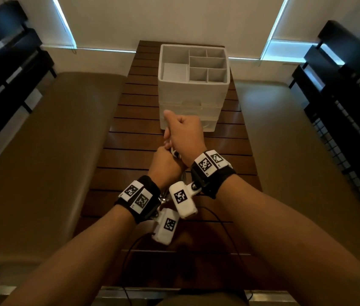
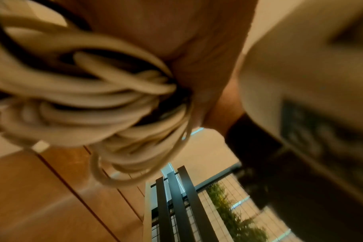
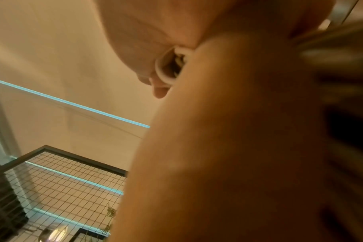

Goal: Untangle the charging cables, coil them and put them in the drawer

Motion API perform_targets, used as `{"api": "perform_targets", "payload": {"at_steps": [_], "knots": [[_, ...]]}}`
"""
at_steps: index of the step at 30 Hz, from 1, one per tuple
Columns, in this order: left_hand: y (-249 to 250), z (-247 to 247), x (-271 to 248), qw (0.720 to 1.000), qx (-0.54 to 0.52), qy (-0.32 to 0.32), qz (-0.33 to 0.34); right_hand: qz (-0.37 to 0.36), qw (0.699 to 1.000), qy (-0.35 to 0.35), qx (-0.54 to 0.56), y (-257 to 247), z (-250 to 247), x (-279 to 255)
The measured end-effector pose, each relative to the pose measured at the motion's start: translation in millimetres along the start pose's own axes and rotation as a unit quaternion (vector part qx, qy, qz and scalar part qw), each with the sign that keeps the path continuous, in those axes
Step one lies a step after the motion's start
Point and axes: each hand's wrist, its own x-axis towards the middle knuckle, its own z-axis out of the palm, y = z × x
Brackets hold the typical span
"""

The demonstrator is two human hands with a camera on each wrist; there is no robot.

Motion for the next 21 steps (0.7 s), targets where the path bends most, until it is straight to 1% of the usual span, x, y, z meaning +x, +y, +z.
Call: {"api": "perform_targets", "payload": {"at_steps": [1, 3, 5, 7, 10, 13, 14, 16, 19, 21], "knots": [[-2.2, -1.8, 0.8, 0.999, -0.053, -0.002, -0.005, 0.01, 1.0, -0.016, 0.018, 0.8, -1.6, 1.1], [-4.8, -6.7, 3.1, 0.988, -0.151, 0.017, -0.026, 0.032, 0.997, -0.034, 0.065, -0.5, -10.0, 5.2], [-6.0, -13.4, 10.6, 0.977, -0.203, 0.054, -0.046, 0.053, 0.992, -0.031, 0.108, 0.3, -25.5, 17.3], [-8.9, -24.8, 26.0, 0.956, -0.267, 0.09, -0.085, 0.07, 0.992, 0.008, 0.109, 7.7, -46.2, 35.6], [-17.5, -47.5, 63.0, 0.894, -0.411, 0.107, -0.144, 0.113, 0.983, 0.104, 0.095, 32.0, -82.9, 73.3], [-22.1, -69.8, 105.2, 0.857, -0.476, 0.114, -0.16, 0.141, 0.968, 0.17, 0.12, 49.3, -115.0, 108.0], [-22.8, -74.8, 119.8, 0.852, -0.485, 0.112, -0.163, 0.141, 0.966, 0.18, 0.123, 52.6, -121.7, 118.8], [-22.4, -80.0, 142.9, 0.847, -0.491, 0.109, -0.174, 0.141, 0.966, 0.176, 0.126, 57.1, -127.5, 135.4], [-22.2, -80.2, 171.3, 0.85, -0.481, 0.094, -0.193, 0.137, 0.97, 0.136, 0.145, 55.8, -124.2, 153.2], [-29.4, -78.4, 185.5, 0.859, -0.465, 0.062, -0.206, 0.144, 0.97, 0.106, 0.163, 50.3, -120.4, 156.9]]}}
